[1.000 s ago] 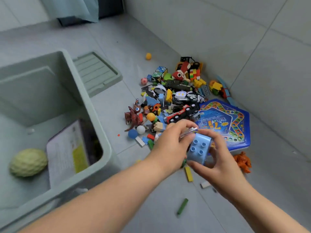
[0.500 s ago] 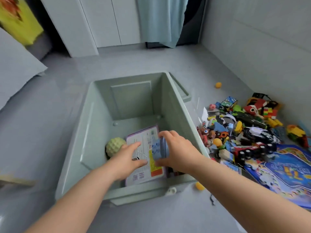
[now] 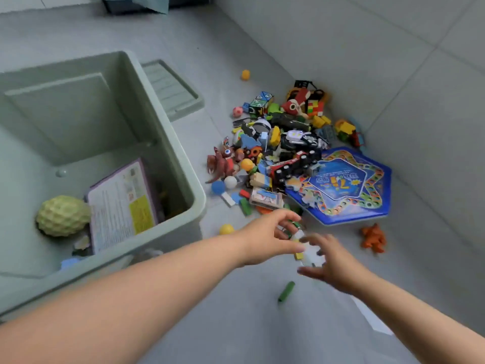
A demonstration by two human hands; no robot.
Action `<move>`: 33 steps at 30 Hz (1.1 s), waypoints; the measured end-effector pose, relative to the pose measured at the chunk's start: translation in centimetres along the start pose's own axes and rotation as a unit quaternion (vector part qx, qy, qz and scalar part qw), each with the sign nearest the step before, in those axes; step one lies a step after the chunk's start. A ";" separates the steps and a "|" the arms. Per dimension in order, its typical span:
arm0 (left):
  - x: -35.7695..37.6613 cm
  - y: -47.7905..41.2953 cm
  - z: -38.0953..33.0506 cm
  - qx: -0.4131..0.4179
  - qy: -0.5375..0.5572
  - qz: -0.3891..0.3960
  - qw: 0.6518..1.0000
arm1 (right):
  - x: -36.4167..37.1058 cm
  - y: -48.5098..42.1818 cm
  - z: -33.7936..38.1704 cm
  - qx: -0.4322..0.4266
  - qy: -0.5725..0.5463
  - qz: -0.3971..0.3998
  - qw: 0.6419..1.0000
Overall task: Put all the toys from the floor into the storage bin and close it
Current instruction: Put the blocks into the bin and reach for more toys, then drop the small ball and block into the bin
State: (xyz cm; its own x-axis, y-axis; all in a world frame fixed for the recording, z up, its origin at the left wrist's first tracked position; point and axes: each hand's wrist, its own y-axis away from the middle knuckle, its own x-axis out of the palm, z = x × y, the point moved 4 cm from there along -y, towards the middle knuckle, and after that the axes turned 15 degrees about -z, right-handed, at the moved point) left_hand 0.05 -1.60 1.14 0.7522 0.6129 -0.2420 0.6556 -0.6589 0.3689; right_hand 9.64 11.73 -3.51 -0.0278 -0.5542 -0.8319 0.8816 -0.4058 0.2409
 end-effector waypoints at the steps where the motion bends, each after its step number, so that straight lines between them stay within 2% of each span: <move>1: 1.2 -1.6 2.4 -0.026 -0.049 -0.004 0.998 | 2.2 1.1 -2.1 0.004 0.027 0.045 0.999; 3: 1.9 -4.0 6.4 -0.051 -0.121 -0.046 0.990 | 6.1 2.6 -4.9 -0.014 0.066 0.105 0.992; 5: 1.3 -5.4 9.3 -0.046 -0.172 -0.139 0.974 | 9.0 3.2 -6.2 -0.045 0.081 0.123 0.988; 7: 0.5 -5.8 12.1 -0.065 -0.229 -0.214 0.947 | 10.7 3.0 -6.5 -0.116 0.093 0.091 0.985; 10: 0.0 -5.9 15.8 -0.137 -0.235 -0.241 0.931 | 12.0 1.7 -6.7 -0.198 0.107 0.028 0.974; 12: -0.5 -6.1 16.9 -0.147 -0.228 -0.275 0.922 | 12.0 0.6 -6.9 -0.184 0.090 0.002 0.979; 14: -0.7 -6.3 17.3 -0.140 -0.226 -0.303 0.915 | 11.5 -0.1 -7.4 -0.083 0.001 0.010 0.996; 15: -0.6 -6.3 17.3 -0.143 -0.217 -0.313 0.913 | 11.1 -0.4 -7.5 -0.024 -0.063 -0.013 0.998; 17: 0.3 -6.2 16.7 -0.164 -0.166 -0.319 0.919 | 9.5 -1.2 -7.3 0.107 -0.230 -0.050 0.966; 19: 1.5 -6.4 13.8 -0.153 -0.094 -0.308 0.934 | 7.5 -2.0 -6.1 0.188 -0.388 -0.074 0.899; 21: 2.0 -6.6 8.1 -0.077 -0.041 -0.295 0.952 | 4.6 -3.1 -4.0 0.212 -0.497 -0.115 0.833; 22: 1.6 -6.3 4.6 -0.022 -0.018 -0.291 0.956 | 2.7 -3.7 -2.3 0.204 -0.531 -0.134 0.812; 24: -0.5 -4.4 -2.2 0.083 0.018 -0.282 0.956 | -1.0 -4.8 2.2 0.155 -0.571 -0.142 0.794; 26: -4.9 -0.6 -6.8 0.158 0.053 -0.307 0.937 | -3.9 -5.1 8.2 0.078 -0.589 -0.105 0.798; 28: -10.4 4.3 -8.5 0.183 0.075 -0.376 0.905 | -5.4 -4.5 14.7 -0.012 -0.568 -0.038 0.822; 31: -18.1 11.2 -5.6 0.117 0.074 -0.492 0.860 | -4.4 -2.9 23.2 -0.112 -0.463 0.069 0.876; 33: -21.3 13.8 -2.0 0.048 0.058 -0.518 0.852 | -2.3 -2.4 26.9 -0.156 -0.330 0.093 0.926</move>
State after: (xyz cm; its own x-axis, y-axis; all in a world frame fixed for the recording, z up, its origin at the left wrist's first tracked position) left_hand -7.05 -22.89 13.23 -0.2410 0.9226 -0.3013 0.9705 0.2323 -0.0650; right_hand -5.11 -5.53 11.26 -0.0525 -0.9588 -0.2792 0.9905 -0.0856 0.1077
